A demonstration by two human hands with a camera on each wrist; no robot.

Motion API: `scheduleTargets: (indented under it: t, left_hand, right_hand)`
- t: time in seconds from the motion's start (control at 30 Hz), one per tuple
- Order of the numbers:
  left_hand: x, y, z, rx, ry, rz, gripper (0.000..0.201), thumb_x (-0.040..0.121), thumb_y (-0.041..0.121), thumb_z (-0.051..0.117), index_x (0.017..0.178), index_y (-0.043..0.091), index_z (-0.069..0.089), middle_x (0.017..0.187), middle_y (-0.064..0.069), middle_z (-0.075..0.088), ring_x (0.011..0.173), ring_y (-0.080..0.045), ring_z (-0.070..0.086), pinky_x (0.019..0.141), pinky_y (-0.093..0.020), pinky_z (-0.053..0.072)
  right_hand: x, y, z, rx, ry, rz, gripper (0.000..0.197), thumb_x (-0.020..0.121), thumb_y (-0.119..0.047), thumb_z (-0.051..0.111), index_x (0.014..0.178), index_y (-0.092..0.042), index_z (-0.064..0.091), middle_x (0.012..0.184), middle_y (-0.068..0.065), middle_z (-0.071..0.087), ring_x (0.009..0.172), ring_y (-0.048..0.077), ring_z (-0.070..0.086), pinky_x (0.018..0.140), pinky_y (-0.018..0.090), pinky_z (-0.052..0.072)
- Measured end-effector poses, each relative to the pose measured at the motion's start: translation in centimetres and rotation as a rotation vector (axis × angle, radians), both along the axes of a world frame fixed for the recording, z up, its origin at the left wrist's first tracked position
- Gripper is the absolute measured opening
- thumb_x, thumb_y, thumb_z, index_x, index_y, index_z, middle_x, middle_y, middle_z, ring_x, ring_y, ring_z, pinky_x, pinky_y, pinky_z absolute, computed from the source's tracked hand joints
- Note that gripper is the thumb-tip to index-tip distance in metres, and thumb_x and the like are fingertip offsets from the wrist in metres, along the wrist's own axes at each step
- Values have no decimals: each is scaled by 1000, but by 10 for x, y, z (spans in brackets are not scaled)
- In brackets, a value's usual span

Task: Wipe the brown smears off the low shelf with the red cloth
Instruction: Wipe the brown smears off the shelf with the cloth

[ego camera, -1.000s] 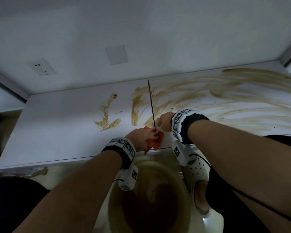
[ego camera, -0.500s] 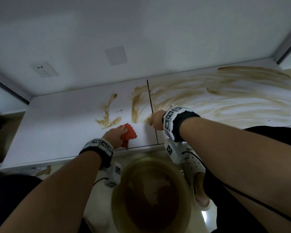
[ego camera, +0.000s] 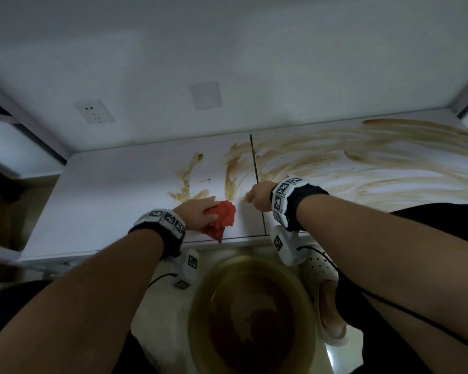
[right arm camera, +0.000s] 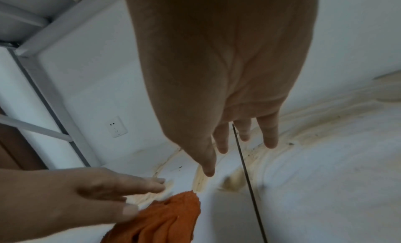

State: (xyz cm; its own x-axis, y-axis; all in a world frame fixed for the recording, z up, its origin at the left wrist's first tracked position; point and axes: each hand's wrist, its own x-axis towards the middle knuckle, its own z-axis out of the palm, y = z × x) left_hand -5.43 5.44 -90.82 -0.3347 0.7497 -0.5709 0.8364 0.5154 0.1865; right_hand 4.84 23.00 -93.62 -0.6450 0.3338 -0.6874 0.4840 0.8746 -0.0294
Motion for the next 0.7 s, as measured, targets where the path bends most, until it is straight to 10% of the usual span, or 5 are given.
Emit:
scheduleTargets:
  t: [0.23, 0.47, 0.7]
  left_hand:
    - [-51, -75, -5, -19, 136, 168, 45, 102, 32, 34, 143, 15, 40, 153, -2, 34, 139, -20, 34, 114, -28, 23]
    - [-82, -130, -20, -95, 147, 244, 38, 103, 18, 25, 128, 4, 50, 139, -10, 47, 124, -25, 49, 104, -31, 35]
    - [-89, -145, -39, -136, 130, 291, 47, 103, 22, 31, 148, 10, 30, 157, -6, 23, 142, -23, 29, 116, -31, 23]
  right_hand:
    - [-5, -52, 15, 22, 144, -86, 37, 91, -6, 48, 126, -7, 58, 129, 12, 58, 117, 27, 57, 99, 36, 48]
    - [-43, -105, 5, -56, 315, -150, 40, 101, -35, 29, 116, -10, 58, 114, 10, 62, 98, 27, 61, 77, 32, 44]
    - [-57, -131, -13, -52, 296, -163, 39, 94, -47, 44, 113, -18, 61, 114, 3, 64, 102, 21, 61, 88, 31, 49]
